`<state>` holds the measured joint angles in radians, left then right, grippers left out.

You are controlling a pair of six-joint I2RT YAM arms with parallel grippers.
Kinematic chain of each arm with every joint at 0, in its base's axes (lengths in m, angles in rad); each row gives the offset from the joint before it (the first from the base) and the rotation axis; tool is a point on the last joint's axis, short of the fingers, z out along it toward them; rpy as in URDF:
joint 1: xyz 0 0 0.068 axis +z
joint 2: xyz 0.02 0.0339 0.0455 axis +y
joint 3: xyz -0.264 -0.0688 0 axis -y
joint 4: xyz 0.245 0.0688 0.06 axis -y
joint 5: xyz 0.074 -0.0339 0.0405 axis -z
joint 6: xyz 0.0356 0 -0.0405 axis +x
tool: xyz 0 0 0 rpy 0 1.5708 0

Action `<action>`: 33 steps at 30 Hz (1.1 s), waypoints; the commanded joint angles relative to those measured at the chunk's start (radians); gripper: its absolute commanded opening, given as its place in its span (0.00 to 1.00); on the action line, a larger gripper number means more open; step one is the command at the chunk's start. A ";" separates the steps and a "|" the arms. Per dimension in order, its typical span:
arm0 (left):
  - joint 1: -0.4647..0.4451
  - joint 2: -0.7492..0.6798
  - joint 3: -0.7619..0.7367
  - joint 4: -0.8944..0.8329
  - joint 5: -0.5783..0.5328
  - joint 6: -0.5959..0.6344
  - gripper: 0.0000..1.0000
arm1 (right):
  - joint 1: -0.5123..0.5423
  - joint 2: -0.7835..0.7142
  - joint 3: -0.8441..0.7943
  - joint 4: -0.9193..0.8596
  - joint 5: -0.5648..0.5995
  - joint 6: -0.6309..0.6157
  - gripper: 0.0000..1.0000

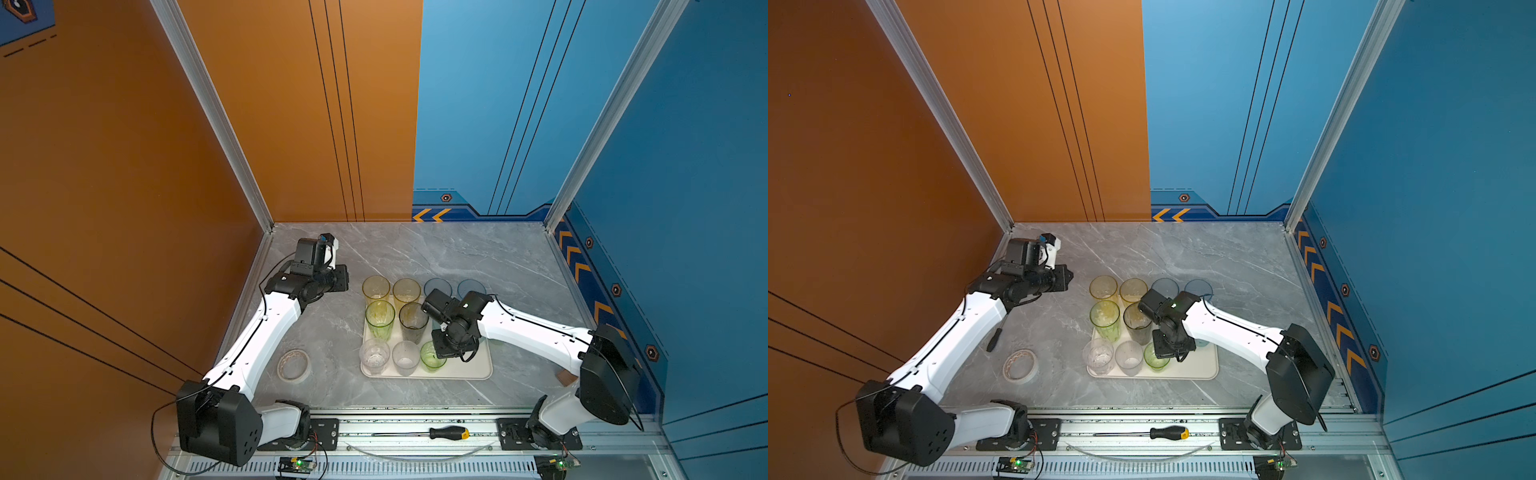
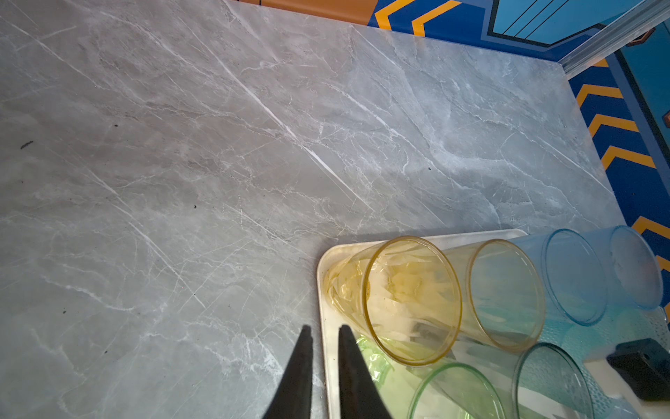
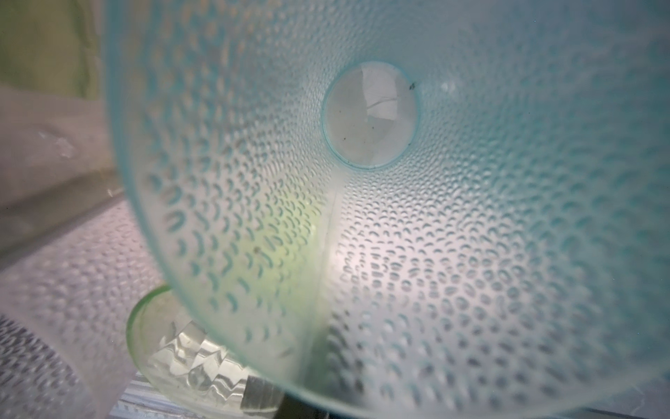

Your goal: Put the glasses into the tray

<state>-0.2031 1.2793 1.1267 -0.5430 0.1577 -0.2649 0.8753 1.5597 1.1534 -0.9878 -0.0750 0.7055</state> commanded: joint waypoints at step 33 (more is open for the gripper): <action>0.008 -0.008 0.001 -0.025 -0.028 0.021 0.16 | 0.005 -0.003 0.001 -0.048 0.021 -0.015 0.15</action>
<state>-0.2031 1.2793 1.1267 -0.5430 0.1574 -0.2646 0.8768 1.5597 1.1534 -1.0027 -0.0746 0.7021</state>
